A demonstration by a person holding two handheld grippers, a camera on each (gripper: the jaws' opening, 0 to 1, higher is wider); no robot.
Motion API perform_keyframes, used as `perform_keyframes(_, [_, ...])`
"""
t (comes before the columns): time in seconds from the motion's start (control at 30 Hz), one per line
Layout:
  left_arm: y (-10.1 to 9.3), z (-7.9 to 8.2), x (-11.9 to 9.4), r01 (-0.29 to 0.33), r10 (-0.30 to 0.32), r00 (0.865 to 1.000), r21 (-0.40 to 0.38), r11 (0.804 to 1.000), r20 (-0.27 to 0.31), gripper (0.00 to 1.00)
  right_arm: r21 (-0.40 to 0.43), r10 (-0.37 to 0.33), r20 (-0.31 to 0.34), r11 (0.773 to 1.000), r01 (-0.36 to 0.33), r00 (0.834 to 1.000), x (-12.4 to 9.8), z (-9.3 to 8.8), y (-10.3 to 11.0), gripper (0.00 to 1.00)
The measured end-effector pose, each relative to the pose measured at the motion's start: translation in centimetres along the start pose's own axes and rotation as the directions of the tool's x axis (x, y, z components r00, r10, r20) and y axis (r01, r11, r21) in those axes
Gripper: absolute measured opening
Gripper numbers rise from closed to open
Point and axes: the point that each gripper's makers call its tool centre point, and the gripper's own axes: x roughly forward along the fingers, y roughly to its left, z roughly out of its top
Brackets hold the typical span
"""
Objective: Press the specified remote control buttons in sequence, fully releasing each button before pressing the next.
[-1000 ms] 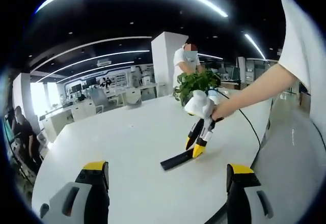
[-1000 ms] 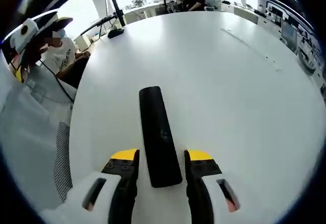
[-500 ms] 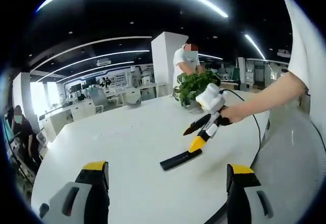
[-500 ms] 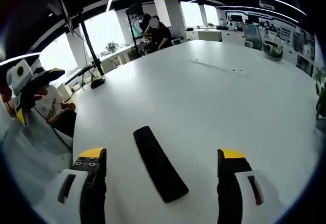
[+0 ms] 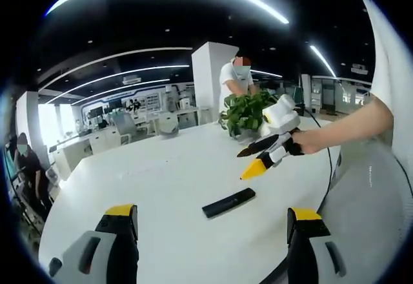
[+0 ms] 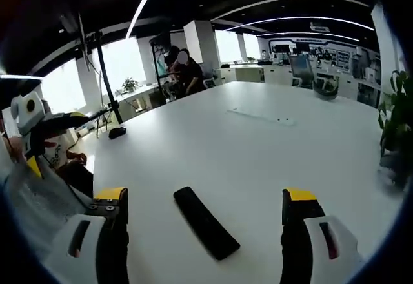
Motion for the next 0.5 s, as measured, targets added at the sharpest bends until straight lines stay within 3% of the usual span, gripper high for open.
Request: perform_keyframes(0.5, [0.0,0.2,0.0,0.001,-0.001,1.0,0.002,1.0,0.009,1.0,0.003,-0.081,0.016,0.997,0.08,0.997,-3.2,0.2,0.3,1.0])
